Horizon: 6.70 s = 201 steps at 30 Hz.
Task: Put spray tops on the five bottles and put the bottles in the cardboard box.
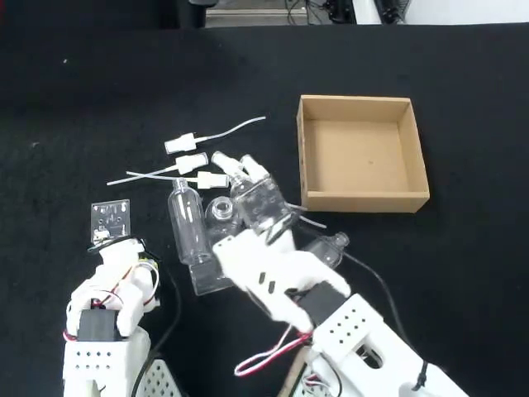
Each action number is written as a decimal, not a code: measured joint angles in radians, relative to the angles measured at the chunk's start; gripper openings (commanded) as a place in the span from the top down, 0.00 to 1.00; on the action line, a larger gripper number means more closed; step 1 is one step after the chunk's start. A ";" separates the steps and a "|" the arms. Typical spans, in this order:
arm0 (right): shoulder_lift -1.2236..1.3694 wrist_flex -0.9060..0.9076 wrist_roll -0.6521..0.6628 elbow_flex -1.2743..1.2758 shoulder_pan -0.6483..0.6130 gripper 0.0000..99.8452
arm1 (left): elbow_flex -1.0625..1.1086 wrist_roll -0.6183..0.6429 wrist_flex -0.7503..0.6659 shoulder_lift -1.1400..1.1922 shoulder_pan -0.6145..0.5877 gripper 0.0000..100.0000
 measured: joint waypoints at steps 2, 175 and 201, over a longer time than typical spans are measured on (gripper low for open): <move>0.000 -0.002 -0.002 0.000 0.020 0.61 | 0.000 0.000 0.000 0.000 0.000 0.97; -0.120 0.643 0.278 -0.514 0.060 0.99 | 0.000 0.000 0.000 0.000 0.006 0.97; -0.084 0.677 0.282 -0.384 0.100 0.99 | 0.000 -0.121 -0.269 0.002 -0.069 0.97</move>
